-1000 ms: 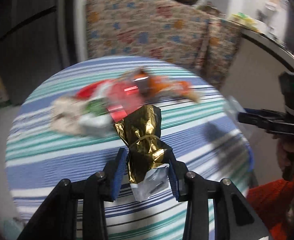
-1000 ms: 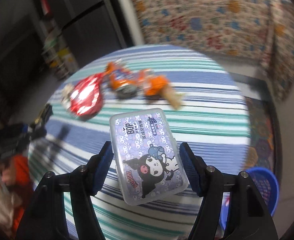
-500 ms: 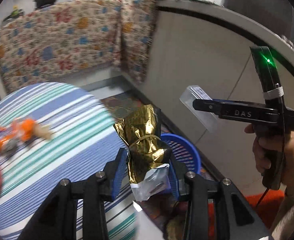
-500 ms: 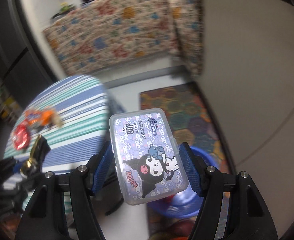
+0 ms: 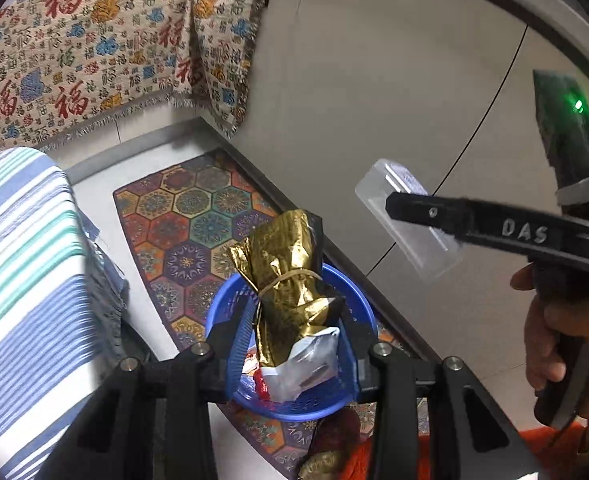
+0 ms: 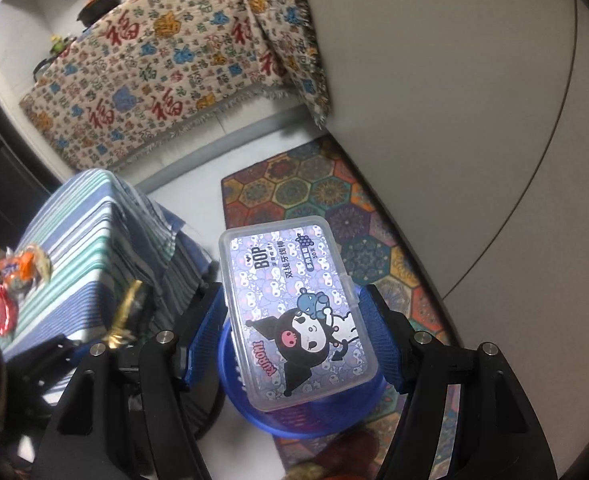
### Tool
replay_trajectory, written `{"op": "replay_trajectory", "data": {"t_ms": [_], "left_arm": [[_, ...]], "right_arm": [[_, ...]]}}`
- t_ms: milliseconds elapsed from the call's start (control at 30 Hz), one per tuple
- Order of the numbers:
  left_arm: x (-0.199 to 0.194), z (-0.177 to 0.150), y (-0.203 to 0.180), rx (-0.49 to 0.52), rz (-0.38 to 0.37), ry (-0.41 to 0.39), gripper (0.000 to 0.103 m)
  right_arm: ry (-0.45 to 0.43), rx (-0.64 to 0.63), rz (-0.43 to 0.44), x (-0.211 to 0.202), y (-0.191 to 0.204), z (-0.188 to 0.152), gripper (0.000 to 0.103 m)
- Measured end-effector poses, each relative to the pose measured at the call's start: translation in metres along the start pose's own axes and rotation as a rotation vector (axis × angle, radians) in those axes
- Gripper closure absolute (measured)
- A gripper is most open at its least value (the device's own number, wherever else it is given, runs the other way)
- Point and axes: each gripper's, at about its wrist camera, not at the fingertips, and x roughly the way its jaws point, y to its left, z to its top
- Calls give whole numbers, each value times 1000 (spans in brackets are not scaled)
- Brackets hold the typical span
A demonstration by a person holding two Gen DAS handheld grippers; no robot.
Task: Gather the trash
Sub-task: 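Carry box and wrapper over the wastebasket and open both tools to drop them, then move both tools back over the table toward the milk carton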
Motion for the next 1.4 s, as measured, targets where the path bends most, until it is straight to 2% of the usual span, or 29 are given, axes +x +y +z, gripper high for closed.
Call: {"op": "replay_trajectory", "data": {"t_ms": [267, 367, 400, 433, 467, 633, 767, 867, 900, 967, 1000, 1100, 1200, 1300, 1400], "left_arm": [[33, 0, 0, 17, 4, 30, 63], [40, -1, -1, 11, 1, 36, 59], [45, 0, -1, 7, -4, 42, 48], [49, 0, 0, 6, -4, 46, 42], [53, 0, 1, 4, 0, 40, 34], [57, 6, 3, -17, 1, 15, 33], [31, 8, 4, -21, 17, -47, 33], [-8, 6, 3, -9, 48, -133, 33], [-27, 2, 4, -2, 60, -176, 30], [-52, -3, 6, 0, 71, -215, 23], [-70, -10, 11, -9, 75, -233, 22], [-104, -26, 27, -39, 46, -219, 22], [-138, -51, 49, -54, 73, -202, 22], [-166, -79, 78, -72, 150, -169, 22], [-189, -105, 112, -103, 277, -152, 22]], "right_arm": [[-1, 44, 23, 7, -8, 6, 33], [1, 51, 28, 9, -8, 5, 31], [-5, 51, 27, 8, -7, 5, 24], [-16, 53, 27, 6, -7, 6, 17], [-29, 56, 27, 4, -7, 7, 15], [-125, 75, -18, -19, -10, 11, 13], [-197, 53, -76, -34, -7, 14, 11], [-250, 30, -114, -44, 2, 16, 7], [-265, 23, -120, -47, 5, 17, 6], [-292, 2, -129, -52, 14, 16, 6], [-297, -9, -130, -53, 19, 16, 5], [-305, -55, -133, -53, 37, 14, 5], [-306, -117, -131, -51, 60, 10, 5], [-300, -194, -104, -49, 96, 3, 5], [-285, -278, -39, -46, 141, -10, 5]]}}
